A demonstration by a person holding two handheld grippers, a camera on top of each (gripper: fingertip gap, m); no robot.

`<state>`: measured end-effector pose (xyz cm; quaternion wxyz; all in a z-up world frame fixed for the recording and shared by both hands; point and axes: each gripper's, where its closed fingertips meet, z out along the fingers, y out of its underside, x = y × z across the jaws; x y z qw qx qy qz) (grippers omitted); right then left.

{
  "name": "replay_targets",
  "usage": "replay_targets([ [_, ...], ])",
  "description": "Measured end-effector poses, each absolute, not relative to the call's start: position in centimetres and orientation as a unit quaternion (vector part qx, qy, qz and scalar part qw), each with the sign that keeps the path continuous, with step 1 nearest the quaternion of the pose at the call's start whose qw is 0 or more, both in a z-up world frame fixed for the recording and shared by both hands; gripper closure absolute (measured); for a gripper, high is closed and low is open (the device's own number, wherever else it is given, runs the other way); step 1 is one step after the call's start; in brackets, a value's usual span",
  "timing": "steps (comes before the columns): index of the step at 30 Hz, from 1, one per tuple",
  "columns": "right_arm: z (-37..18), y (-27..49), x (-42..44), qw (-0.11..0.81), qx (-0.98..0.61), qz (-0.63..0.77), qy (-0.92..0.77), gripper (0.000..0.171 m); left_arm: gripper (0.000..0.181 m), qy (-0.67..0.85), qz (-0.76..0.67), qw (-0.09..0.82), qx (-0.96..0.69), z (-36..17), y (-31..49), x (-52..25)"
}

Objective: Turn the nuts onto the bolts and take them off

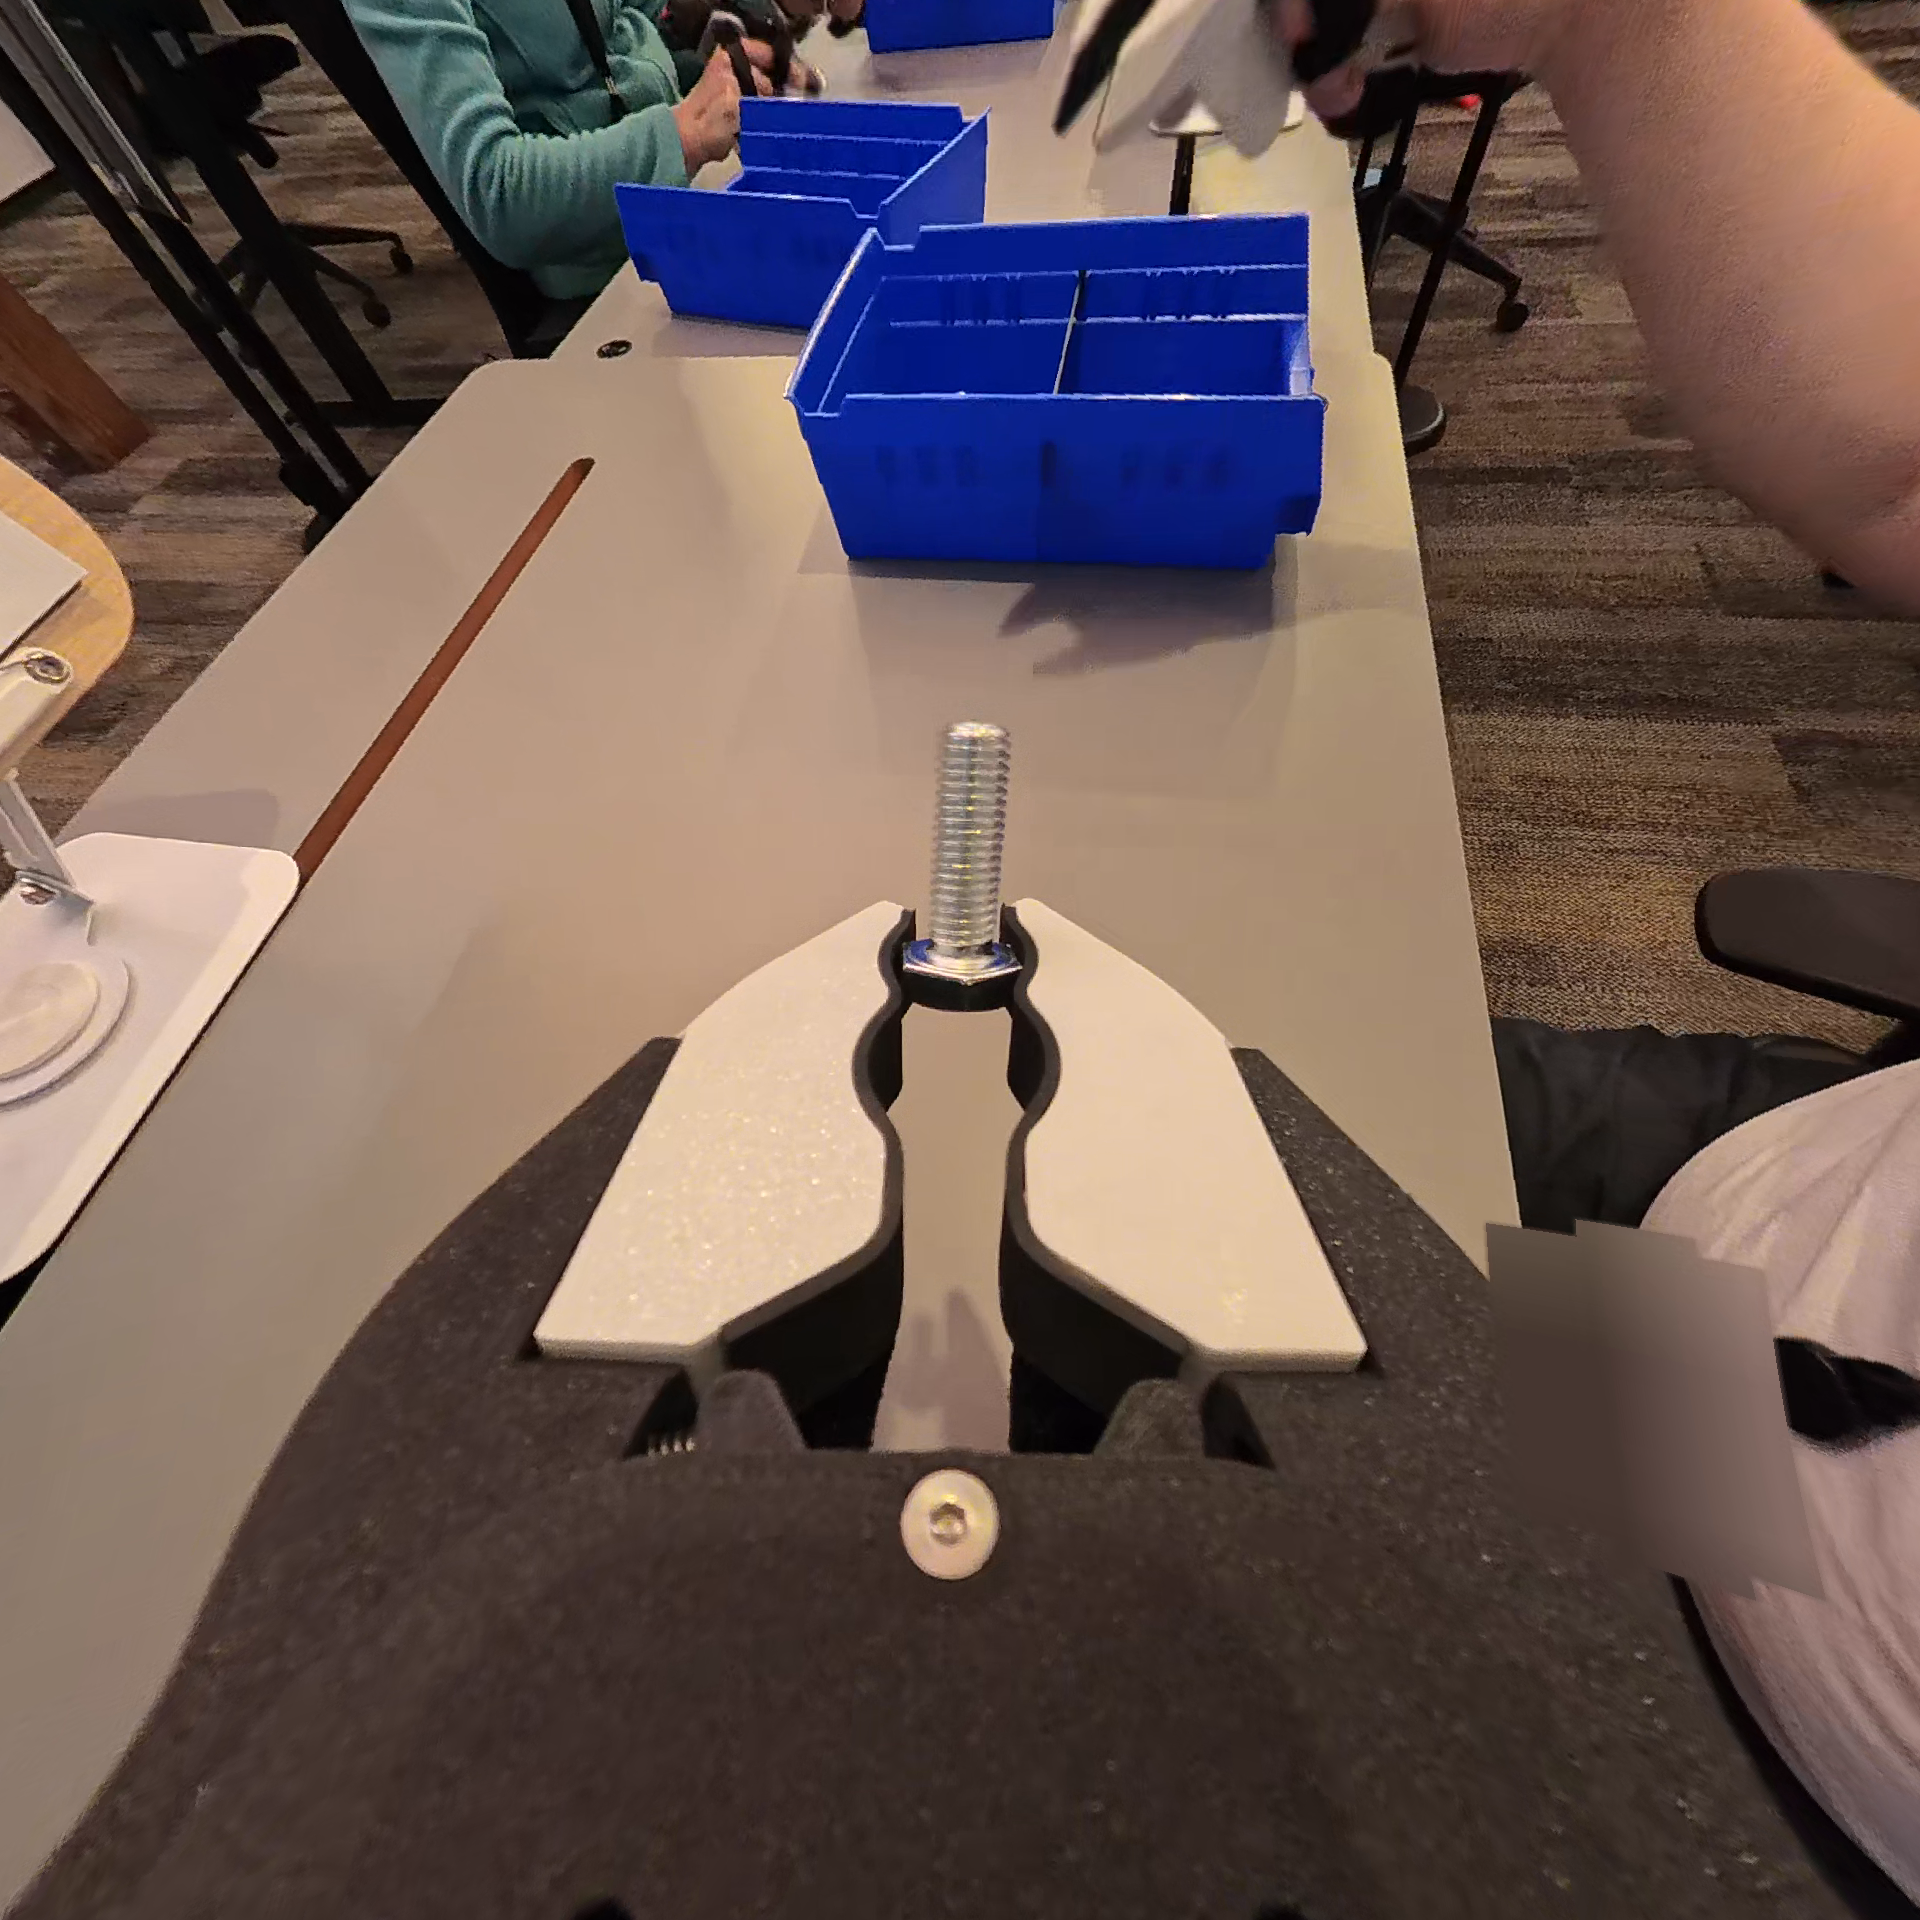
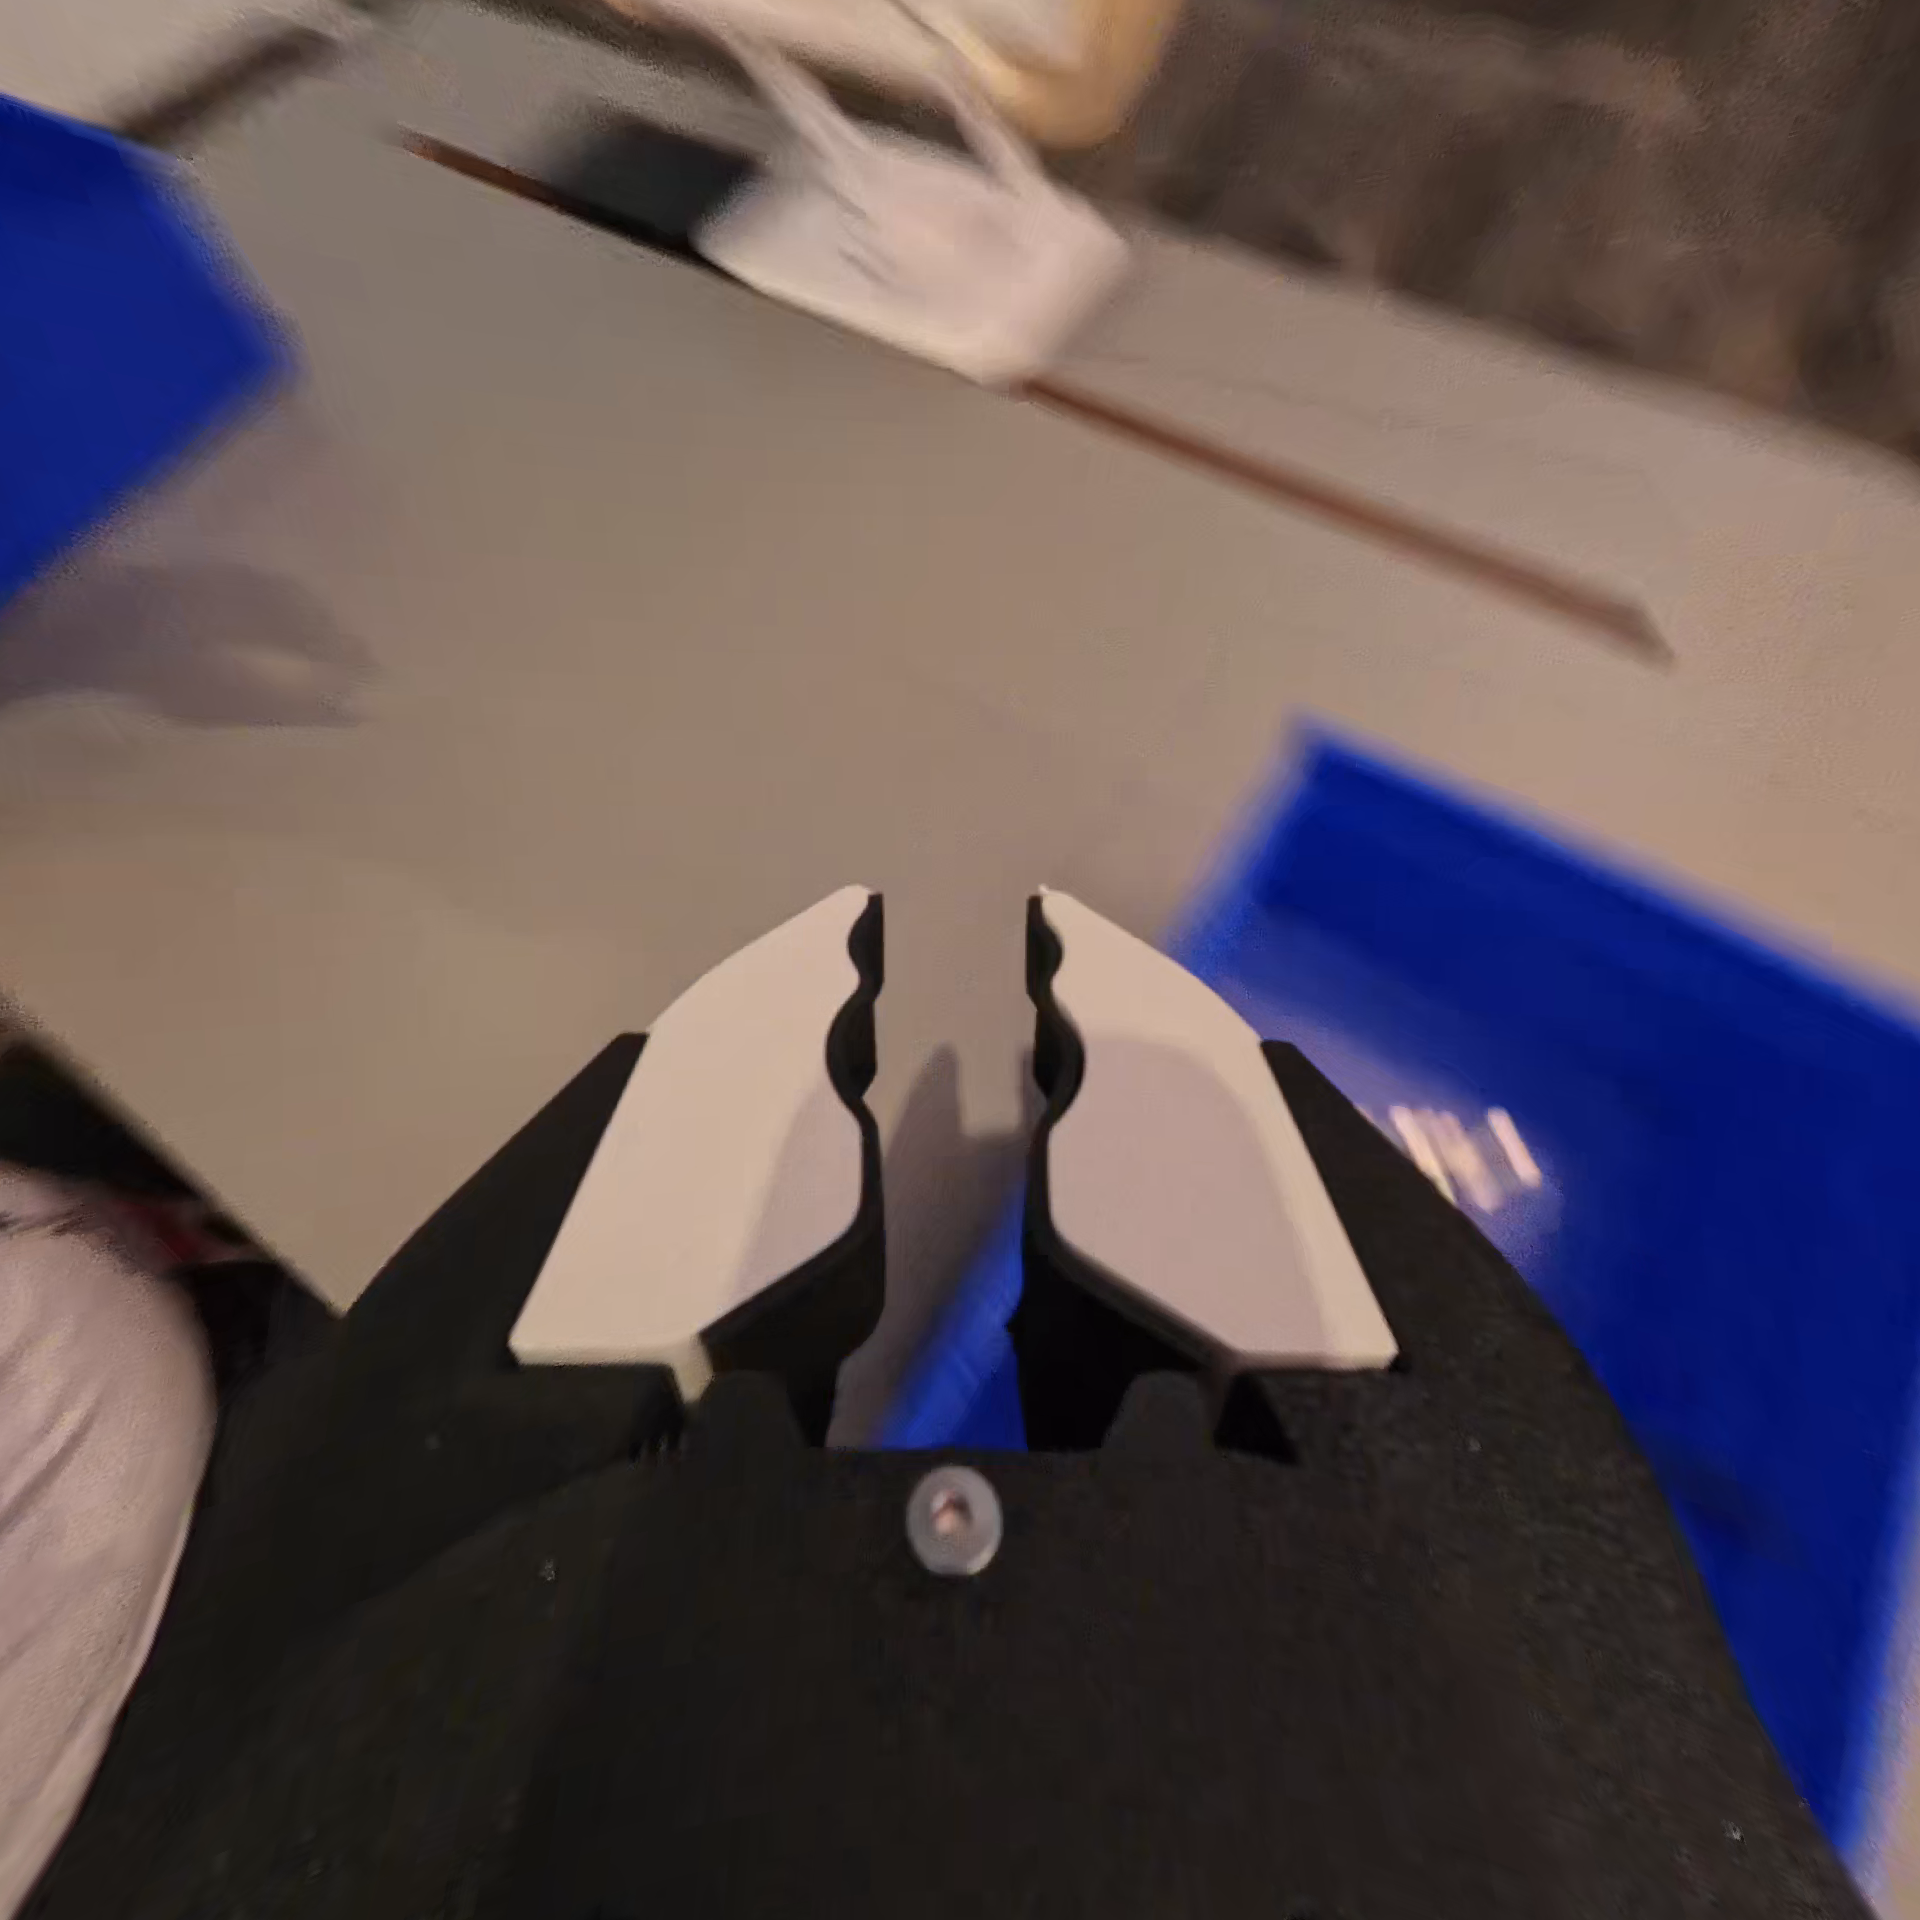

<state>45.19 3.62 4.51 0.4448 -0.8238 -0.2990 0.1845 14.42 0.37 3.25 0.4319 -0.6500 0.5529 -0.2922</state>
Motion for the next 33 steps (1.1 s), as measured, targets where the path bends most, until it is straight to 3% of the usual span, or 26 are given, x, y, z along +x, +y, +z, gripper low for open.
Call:
replay_targets([
  [5,8.4,-0.5,25.4,0.464,-0.632,0.298,-0.545,0.145,0.166,0.559,-0.308,0.422,-0.644,3.0,-0.3,15.0],
  [10,8.5,-1.5,15.8,0.490,-0.535,0.336,-0.600,0.146,0.166,0.552,-0.330,0.429,-0.634,4.0,-0.6,14.7],
  [20,7.9,-1.3,11.9,0.483,-0.518,0.400,-0.581,0.143,0.166,0.551,-0.340,0.438,-0.624,4.9,-1.0,14.5],
  [33,7.9,-2.1,11.7,0.484,-0.502,0.399,-0.595,0.162,0.166,0.560,-0.341,0.443,-0.611,5.1,-1.7,14.7],
])
